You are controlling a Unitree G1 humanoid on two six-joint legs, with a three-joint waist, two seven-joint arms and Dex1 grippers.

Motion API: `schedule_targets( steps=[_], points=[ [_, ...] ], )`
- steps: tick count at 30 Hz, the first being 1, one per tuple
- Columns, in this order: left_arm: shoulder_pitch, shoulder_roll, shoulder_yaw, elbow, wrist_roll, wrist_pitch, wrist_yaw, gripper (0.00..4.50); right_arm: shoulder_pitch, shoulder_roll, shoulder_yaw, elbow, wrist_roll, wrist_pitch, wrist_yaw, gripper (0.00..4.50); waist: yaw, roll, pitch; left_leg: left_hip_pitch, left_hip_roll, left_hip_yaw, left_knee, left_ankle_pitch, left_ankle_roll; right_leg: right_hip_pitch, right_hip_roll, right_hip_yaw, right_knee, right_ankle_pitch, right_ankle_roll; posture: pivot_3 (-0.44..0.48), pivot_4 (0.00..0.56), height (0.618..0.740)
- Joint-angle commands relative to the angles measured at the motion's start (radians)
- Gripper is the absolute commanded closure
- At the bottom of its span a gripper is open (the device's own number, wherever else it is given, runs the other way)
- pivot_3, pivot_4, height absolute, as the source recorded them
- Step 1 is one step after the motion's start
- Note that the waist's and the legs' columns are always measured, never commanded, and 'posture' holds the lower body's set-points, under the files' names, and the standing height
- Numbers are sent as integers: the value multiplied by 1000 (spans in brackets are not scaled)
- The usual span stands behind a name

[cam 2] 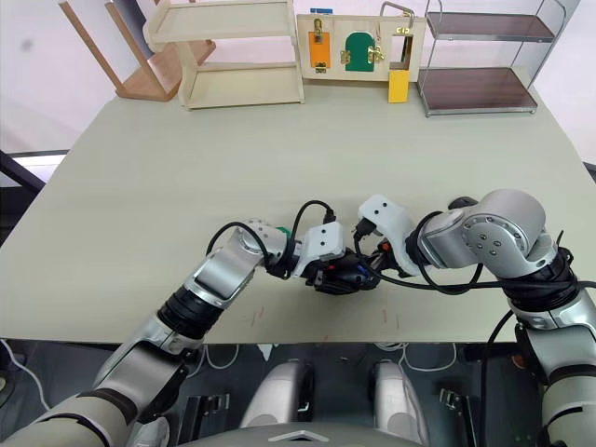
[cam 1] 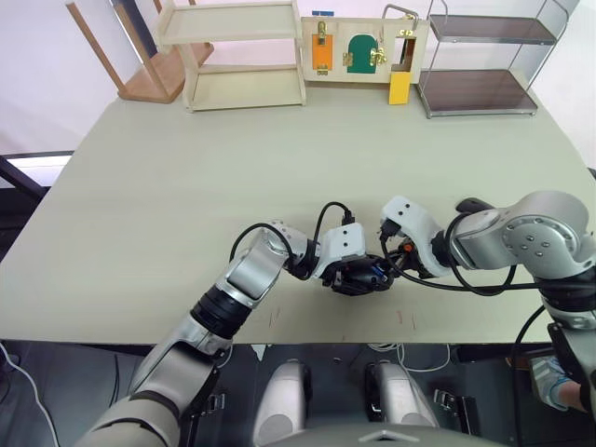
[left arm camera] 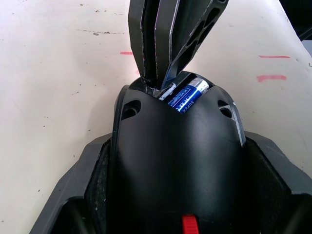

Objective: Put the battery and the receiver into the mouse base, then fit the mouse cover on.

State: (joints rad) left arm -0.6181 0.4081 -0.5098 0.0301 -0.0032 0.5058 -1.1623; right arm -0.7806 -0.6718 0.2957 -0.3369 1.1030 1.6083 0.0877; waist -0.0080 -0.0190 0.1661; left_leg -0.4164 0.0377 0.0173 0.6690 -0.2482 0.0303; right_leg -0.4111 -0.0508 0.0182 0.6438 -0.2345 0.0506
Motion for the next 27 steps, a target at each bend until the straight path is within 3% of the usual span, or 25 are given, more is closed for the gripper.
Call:
schedule_targets(
  steps=[1, 27],
  points=[
    [38, -3, -58, 41, 11, 37, -10, 1544, 2, -4, 2, -16, 42, 6, -9, 4500, 0, 0, 0, 0, 0, 0, 0, 0, 0, 0, 0, 0, 0, 0, 0, 0, 150, 740],
    [36, -5, -58, 37, 7, 44, -7, 1544, -19, 36, -18, -14, -116, 6, -14, 4500, -4, 0, 0, 1, 0, 1, 1, 0, 0, 0, 0, 1, 1, 1, 1, 0, 150, 740]
  ],
)
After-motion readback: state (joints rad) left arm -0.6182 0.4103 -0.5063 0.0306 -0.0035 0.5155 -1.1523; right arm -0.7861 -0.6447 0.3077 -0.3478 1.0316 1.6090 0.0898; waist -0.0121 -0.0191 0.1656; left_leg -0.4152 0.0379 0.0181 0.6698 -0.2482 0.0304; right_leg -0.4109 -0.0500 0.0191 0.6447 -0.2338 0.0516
